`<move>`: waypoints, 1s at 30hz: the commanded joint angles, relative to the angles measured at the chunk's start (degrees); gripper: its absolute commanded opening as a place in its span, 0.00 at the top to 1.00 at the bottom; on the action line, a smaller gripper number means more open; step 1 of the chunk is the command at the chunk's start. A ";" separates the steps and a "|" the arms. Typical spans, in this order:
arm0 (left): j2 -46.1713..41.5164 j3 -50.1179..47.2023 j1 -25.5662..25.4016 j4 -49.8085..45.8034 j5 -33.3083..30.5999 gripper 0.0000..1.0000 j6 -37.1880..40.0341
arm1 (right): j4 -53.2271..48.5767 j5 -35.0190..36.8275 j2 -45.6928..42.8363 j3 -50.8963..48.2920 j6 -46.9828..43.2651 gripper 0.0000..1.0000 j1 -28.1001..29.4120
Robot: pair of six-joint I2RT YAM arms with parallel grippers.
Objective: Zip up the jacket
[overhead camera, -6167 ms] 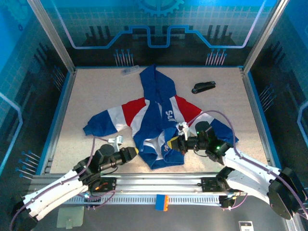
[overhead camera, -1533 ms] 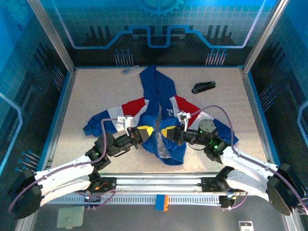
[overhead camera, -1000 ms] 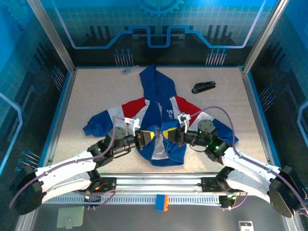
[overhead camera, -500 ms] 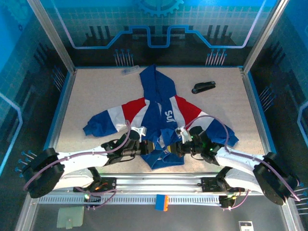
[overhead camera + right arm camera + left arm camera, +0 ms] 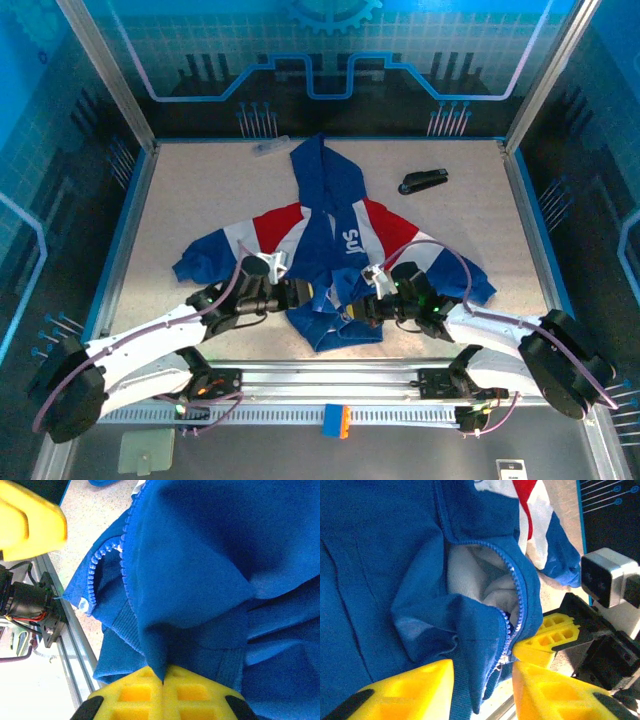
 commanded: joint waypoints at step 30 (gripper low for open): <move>15.88 13.55 1.28 -15.65 14.80 0.68 12.79 | 0.97 -1.85 2.76 4.48 -0.07 1.00 0.83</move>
